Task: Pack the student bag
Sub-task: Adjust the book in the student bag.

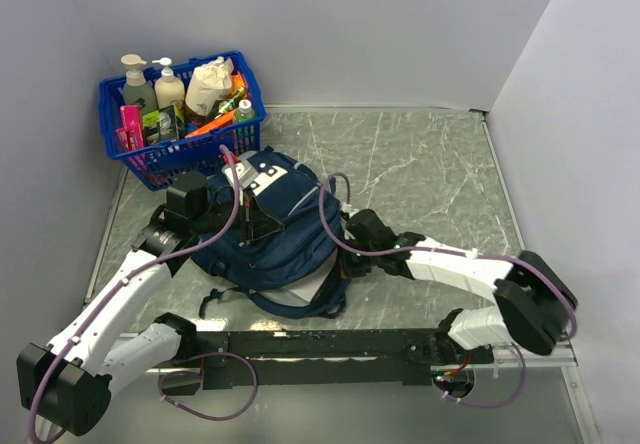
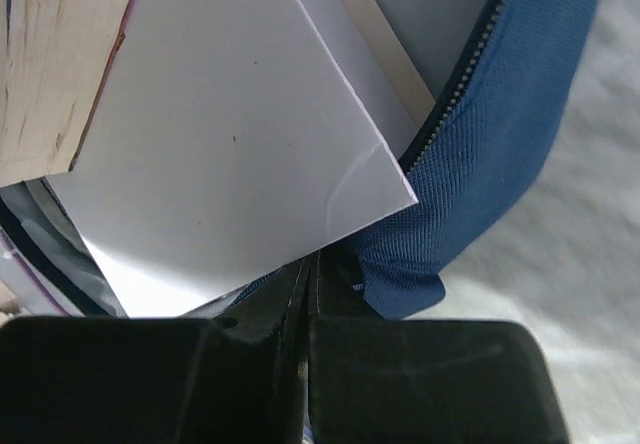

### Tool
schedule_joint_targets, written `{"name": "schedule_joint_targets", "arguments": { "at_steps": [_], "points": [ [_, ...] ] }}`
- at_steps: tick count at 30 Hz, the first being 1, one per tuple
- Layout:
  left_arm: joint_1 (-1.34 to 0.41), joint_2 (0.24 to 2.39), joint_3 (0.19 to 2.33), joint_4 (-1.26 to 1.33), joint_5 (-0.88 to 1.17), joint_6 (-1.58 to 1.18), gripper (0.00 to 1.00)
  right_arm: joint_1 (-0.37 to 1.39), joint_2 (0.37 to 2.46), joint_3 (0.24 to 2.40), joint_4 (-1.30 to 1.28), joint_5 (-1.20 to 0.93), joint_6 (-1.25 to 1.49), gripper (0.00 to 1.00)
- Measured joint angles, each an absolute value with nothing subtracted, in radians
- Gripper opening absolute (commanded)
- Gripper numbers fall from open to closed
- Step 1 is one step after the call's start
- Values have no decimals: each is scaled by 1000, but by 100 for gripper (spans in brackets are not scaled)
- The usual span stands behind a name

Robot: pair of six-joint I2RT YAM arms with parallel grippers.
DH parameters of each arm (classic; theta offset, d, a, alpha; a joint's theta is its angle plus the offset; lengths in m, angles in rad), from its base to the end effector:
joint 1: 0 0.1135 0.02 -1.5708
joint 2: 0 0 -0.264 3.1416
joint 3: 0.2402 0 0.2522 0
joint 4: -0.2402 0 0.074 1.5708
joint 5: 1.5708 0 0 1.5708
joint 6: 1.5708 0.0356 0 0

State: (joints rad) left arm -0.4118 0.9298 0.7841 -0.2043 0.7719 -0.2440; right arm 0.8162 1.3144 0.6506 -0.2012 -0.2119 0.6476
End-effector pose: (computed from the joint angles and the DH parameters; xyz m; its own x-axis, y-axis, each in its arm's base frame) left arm 0.1795 -0.1055 0.3148 -0.5193 0.0379 -0.8538 0.7851 0.4159 -0.4590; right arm 0.1682 0.1898 0.1824 -0.9019 -0.0982 -0.4207 -0.3280 0.7893 0.5190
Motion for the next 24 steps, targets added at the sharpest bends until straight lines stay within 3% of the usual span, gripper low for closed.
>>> {"name": "schedule_joint_targets", "arguments": {
  "at_steps": [6, 12, 22, 24],
  "points": [
    [-402, 934, 785, -208, 746, -237, 1, 827, 1443, 696, -67, -237, 664, 0],
    [-402, 949, 805, -219, 744, -230, 1, 808, 1445, 665, 25, -231, 691, 0],
    [-410, 962, 792, -225, 748, -233, 1, 644, 1526, 631, 245, -323, 818, 0],
    [-414, 966, 789, -244, 747, -215, 1, 633, 1536, 640, 245, -365, 830, 5]
  ]
}}
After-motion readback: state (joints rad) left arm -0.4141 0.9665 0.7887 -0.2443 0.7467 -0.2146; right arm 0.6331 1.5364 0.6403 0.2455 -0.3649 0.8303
